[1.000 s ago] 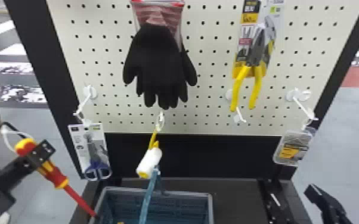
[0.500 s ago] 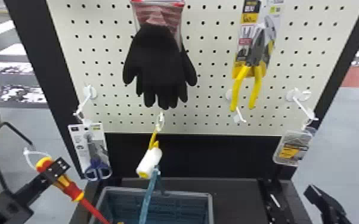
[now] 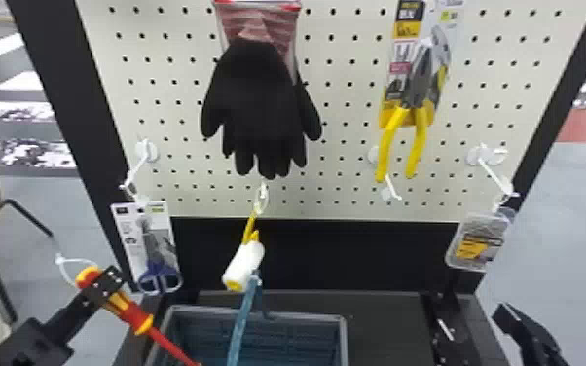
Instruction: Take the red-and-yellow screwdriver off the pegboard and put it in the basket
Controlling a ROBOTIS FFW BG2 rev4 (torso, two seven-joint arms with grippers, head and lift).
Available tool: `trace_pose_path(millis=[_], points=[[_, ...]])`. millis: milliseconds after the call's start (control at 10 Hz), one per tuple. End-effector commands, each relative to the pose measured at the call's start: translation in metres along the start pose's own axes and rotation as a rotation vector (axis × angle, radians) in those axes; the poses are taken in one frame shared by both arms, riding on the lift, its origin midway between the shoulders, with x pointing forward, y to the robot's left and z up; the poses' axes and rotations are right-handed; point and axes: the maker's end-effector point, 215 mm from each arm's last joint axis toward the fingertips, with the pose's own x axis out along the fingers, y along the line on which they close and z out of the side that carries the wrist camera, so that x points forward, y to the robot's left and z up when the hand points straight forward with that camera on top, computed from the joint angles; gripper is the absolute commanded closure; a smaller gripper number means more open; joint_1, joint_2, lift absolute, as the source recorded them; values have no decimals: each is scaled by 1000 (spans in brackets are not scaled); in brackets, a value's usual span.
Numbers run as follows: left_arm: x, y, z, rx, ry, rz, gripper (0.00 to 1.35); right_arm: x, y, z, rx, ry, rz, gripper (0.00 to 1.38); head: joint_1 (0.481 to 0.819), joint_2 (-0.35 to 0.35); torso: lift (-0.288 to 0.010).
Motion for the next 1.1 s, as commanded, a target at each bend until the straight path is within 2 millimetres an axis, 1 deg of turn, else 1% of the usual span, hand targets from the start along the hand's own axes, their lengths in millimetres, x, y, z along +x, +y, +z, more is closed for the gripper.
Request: trace_pose_path(millis=[0, 200, 400, 600, 700, 1000], points=[[4, 10, -11, -33, 6, -2, 1213, 0, 0, 1, -3, -1, 2, 496, 549, 0, -100], [2, 23, -34, -83, 24, -6, 1214, 1, 0, -1, -1, 0, 0, 496, 549, 0, -100], [-1, 30, -48, -109, 26, 6, 1213, 1, 0, -2, 1, 2, 2, 496, 549, 0, -100], [3, 29, -63, -146, 30, 0, 1213, 1, 0, -1, 0, 0, 4, 496, 549, 0, -100], [5, 31, -66, -158, 20, -1, 1213, 1, 0, -1, 1, -1, 4, 496, 549, 0, -100], [7, 37, -84, -169, 34, 13, 1213, 1, 1, -3, 3, 2, 6, 496, 549, 0, -100]])
